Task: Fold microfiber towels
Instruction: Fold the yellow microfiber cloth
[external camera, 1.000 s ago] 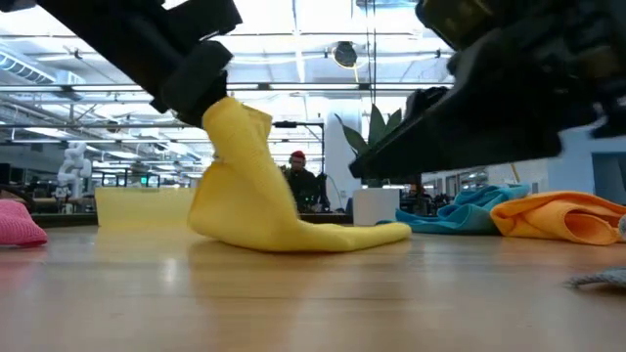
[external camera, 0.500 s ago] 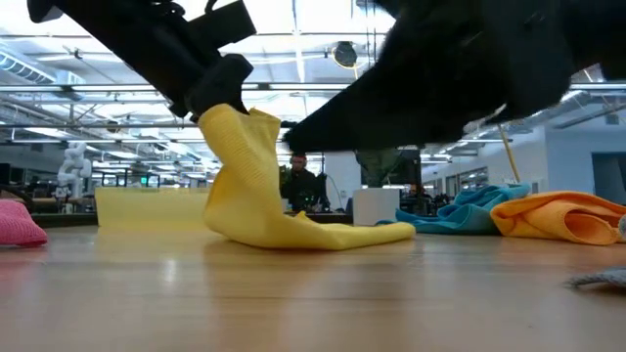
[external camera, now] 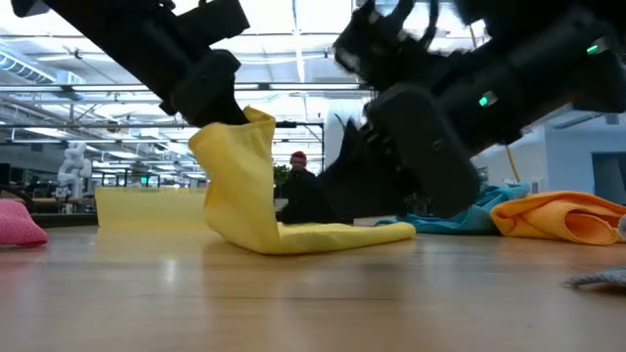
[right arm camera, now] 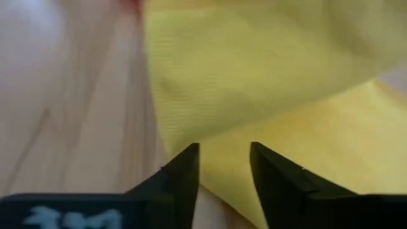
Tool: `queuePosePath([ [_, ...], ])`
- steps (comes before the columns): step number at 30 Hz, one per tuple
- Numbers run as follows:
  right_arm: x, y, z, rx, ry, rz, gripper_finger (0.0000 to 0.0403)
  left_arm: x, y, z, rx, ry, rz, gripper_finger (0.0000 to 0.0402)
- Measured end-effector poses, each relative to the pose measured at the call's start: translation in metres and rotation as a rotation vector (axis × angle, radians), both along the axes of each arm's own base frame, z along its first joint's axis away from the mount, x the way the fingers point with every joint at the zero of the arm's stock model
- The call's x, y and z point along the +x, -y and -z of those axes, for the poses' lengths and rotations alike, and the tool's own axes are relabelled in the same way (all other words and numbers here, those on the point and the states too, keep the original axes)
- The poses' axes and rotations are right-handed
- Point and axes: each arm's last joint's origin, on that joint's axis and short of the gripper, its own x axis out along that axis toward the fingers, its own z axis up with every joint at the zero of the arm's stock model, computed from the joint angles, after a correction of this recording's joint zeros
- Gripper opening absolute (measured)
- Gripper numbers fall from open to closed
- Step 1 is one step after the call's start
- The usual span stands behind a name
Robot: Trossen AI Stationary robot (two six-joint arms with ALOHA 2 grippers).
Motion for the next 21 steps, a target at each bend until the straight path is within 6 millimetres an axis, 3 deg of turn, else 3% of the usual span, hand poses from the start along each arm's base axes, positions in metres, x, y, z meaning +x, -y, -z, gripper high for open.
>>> queuePosePath([
  [7,0.004,0.029,0.006,0.042,-0.132,0.059,0.0023,-0.005,0.012,0.000,-0.008,0.002,0.033,0.0007],
  [10,0.002,0.042,0.003,0.056,-0.221,0.077,0.0006,-0.009,0.019,0.001,-0.034,0.002,0.051,0.0010],
  [16,-0.021,0.059,-0.030,-0.046,-0.367,0.145,0.0010,-0.017,0.036,0.001,-0.109,0.018,0.097,0.0010],
  [19,-0.030,0.063,-0.059,-0.053,-0.327,0.152,0.0003,-0.019,0.041,0.001,-0.113,0.022,0.110,0.0006],
  [21,-0.036,0.063,-0.068,-0.032,-0.284,0.139,0.0002,-0.020,0.042,0.001,-0.107,0.026,0.108,0.0013],
])
